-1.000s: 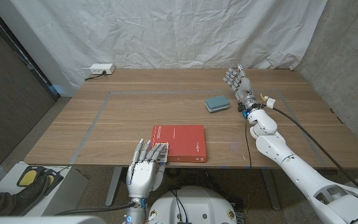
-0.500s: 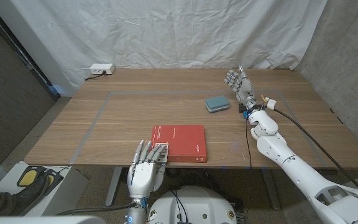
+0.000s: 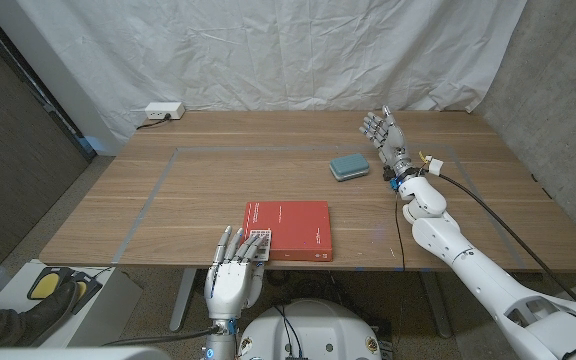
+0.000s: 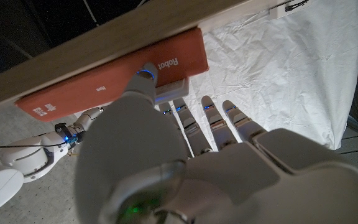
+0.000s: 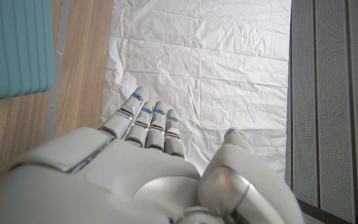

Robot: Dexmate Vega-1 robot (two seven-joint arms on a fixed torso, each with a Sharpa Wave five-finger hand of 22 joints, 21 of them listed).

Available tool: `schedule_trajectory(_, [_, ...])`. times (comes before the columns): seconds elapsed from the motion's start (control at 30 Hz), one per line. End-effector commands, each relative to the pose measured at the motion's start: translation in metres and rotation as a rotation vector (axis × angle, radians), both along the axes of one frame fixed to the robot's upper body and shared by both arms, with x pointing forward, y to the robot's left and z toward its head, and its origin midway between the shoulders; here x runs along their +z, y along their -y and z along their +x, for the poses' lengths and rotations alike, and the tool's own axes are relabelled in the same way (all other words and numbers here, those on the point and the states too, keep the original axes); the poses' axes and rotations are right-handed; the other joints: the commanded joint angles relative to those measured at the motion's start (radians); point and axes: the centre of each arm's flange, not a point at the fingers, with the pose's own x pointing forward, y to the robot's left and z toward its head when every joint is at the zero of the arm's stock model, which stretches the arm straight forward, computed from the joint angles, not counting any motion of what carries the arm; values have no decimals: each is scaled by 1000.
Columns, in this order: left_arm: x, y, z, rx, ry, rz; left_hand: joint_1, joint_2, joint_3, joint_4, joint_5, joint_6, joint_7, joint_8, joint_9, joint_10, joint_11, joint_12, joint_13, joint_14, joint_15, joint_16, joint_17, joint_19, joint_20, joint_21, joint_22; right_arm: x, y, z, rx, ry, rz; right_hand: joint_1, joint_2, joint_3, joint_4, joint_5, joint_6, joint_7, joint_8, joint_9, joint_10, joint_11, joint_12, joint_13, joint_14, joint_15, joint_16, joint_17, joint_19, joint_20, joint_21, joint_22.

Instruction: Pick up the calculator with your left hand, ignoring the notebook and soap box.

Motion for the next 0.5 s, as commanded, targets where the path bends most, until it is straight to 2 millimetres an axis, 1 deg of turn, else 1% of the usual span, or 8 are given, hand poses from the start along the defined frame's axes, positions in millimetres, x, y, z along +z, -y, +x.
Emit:
schedule_trajectory(0.03, [-1,-2,1,-3,1,-9,31,10,19,-4,-16,20,0,8,2,24,-1,-2,3,18,-177,-7,3,25,-124,13,4,-2,-4,2,4,-9,-1,5,5,-4,-3,1,2,-7,-5,5,9,3,-1,6,8,2,1,4,8,-8,-1,6])
schedule_trajectory(0.17, [0,-1,1,-9,5,-12,55,24,31,-5,-45,36,6,5,2,34,-1,-6,3,28,-175,-10,3,72,-128,29,8,-3,-4,1,3,-10,-3,5,5,-4,-3,1,2,-7,-5,5,9,3,-1,6,9,1,1,4,8,-8,-1,6])
schedule_trajectory(0.2, [0,-1,1,-5,5,-11,58,26,33,-5,-51,41,5,6,2,37,-1,-6,3,34,-174,-9,3,80,-131,32,8,-3,-4,1,3,-10,-4,5,5,-4,-3,1,2,-7,-6,5,9,3,-1,6,9,1,1,4,9,-8,-1,6])
schedule_trajectory(0.23, [0,-2,1,-12,5,-14,64,29,36,-5,-60,49,11,7,2,40,-3,-6,3,40,-173,-9,3,91,-131,36,10,-3,-4,0,3,-9,-5,5,5,-4,-3,1,2,-7,-6,5,10,2,-1,6,9,1,1,4,9,-8,-1,6])
schedule_trajectory(0.33, [1,-1,1,-11,12,-13,76,41,45,-3,-80,59,11,5,2,55,-3,-6,4,57,-174,-7,4,118,-129,47,14,-2,-4,-1,3,-8,-5,5,5,-4,-3,1,2,-6,-6,5,10,3,-1,6,9,0,1,4,9,-8,-2,6])
schedule_trajectory(0.5, [1,0,1,-21,15,-19,93,54,56,-4,-109,89,12,10,1,81,-2,-3,4,91,-175,-2,5,140,-126,56,17,-2,-2,-3,2,-7,-6,5,5,-5,-3,1,2,-7,-6,5,10,2,-1,6,11,2,1,4,12,-8,-2,6])
